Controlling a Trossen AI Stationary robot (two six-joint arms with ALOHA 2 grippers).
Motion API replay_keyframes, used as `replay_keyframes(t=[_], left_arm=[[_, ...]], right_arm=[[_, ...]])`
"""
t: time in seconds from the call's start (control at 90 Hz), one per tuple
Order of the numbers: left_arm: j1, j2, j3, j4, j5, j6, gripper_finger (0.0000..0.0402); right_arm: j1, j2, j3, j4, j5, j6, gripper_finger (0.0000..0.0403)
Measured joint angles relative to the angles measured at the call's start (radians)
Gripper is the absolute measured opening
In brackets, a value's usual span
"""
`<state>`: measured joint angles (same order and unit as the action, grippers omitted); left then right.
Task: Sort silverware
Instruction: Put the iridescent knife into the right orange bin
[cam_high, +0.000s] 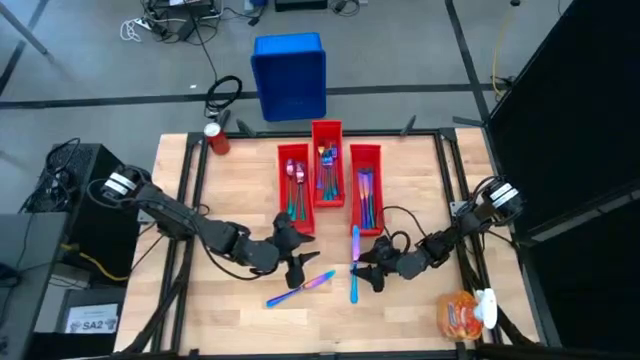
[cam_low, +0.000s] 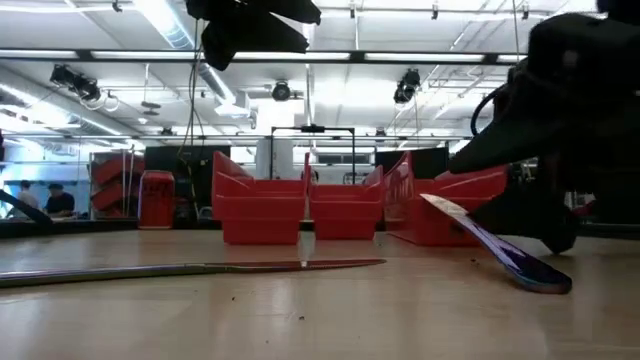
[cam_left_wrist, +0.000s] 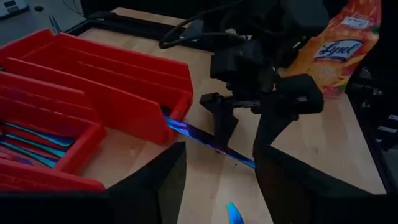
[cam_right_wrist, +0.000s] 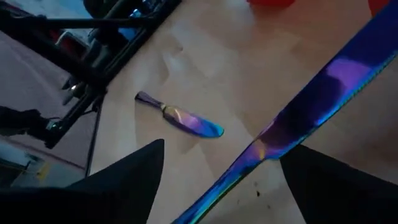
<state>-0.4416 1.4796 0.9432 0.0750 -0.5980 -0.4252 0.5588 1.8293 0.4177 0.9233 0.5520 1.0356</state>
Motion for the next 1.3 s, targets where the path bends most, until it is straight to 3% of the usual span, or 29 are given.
replay_keyframes(t=[0.2,0.389,0.444,0.8,0.967,1.1,1.3], left_arm=[[0.000,0.000,0.000,0.000,0.000,0.000,0.0170],[0.000,0.000,0.000,0.000,0.002,-0.001,0.0170],[0.000,0.000,0.000,0.000,0.002,-0.001,0.0170],[0.000,0.000,0.000,0.000,0.011,-0.002,0.0170],[0.000,0.000,0.000,0.000,0.012,-0.006,0.0170],[0.000,0.000,0.000,0.000,0.012,-0.007,0.0170],[0.000,0.000,0.000,0.000,0.017,-0.012,0.0170]], right_arm=[[-0.056,-0.002,0.024,-0.078,-0.003,0.012,0.0213],[-0.056,0.001,0.021,-0.066,0.007,-0.019,0.0050],[-0.050,0.002,0.018,-0.037,0.013,-0.003,0.0020],[0.038,0.006,0.016,0.171,0.018,-0.106,0.0000],[0.079,-0.037,0.016,0.187,0.055,-0.163,0.0002],[0.095,-0.134,0.014,0.187,0.107,-0.274,0.0003],[0.094,-0.383,0.016,0.137,0.191,-0.523,0.0002]])
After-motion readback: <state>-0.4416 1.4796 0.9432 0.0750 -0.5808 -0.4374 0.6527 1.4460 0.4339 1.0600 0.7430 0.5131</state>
